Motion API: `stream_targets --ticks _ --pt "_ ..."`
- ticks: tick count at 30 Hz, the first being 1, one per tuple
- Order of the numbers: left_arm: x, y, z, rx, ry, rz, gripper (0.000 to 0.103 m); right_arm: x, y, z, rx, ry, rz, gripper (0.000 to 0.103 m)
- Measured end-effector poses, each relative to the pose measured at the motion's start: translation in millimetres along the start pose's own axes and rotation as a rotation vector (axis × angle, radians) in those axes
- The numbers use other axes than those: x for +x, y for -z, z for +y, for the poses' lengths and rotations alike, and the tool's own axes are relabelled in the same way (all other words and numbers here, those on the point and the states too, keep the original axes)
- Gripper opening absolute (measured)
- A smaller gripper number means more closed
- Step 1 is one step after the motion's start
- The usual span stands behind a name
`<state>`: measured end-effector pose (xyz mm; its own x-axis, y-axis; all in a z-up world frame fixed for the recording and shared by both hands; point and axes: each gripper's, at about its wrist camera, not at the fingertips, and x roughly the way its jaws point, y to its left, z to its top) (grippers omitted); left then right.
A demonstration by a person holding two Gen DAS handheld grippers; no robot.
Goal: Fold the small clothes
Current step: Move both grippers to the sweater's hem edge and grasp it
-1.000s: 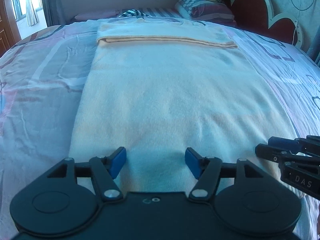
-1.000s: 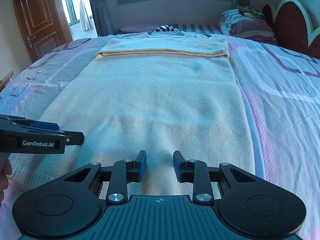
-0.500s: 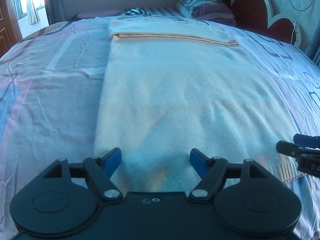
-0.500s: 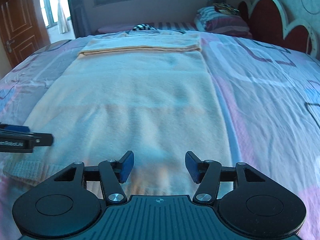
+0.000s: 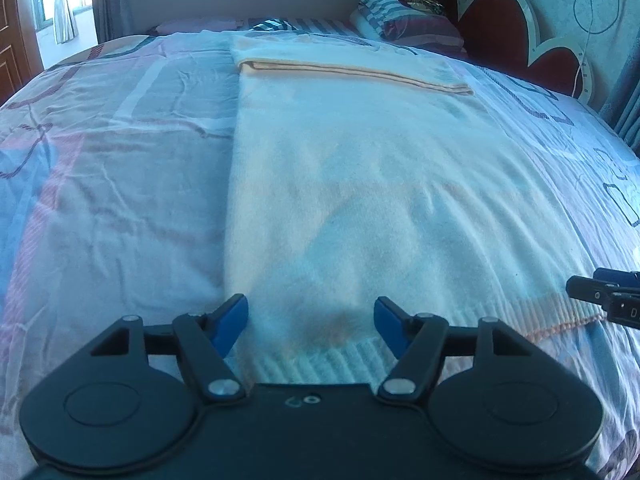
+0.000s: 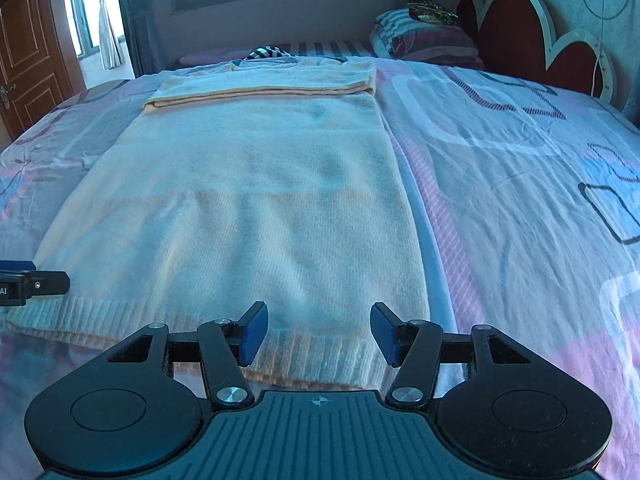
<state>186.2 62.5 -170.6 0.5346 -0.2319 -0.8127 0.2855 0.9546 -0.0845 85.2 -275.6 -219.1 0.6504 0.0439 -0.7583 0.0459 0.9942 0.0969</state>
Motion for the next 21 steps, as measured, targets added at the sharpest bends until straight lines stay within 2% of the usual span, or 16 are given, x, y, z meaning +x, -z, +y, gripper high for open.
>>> stream_targets --ticks 8,18,20,21 --pt "-7.2 7.6 16.1 -0.044 -0.042 0.02 0.067 -3.3 -6.0 -8.9 -0.024 -0.009 -0.033 0.056" --pt "-12.2 20.8 26.7 -0.075 0.021 0.012 0.066 -1.6 6.5 -40.7 -0.011 0.049 0.012 0.056" --pt "-12.4 20.9 27.2 -0.08 0.04 0.02 0.06 -0.3 10.2 -44.6 0.007 0.03 0.03 0.056" --pt "-12.8 20.6 27.4 -0.084 0.05 0.024 0.05 -0.1 11.8 -47.1 0.027 0.009 0.043 0.056"
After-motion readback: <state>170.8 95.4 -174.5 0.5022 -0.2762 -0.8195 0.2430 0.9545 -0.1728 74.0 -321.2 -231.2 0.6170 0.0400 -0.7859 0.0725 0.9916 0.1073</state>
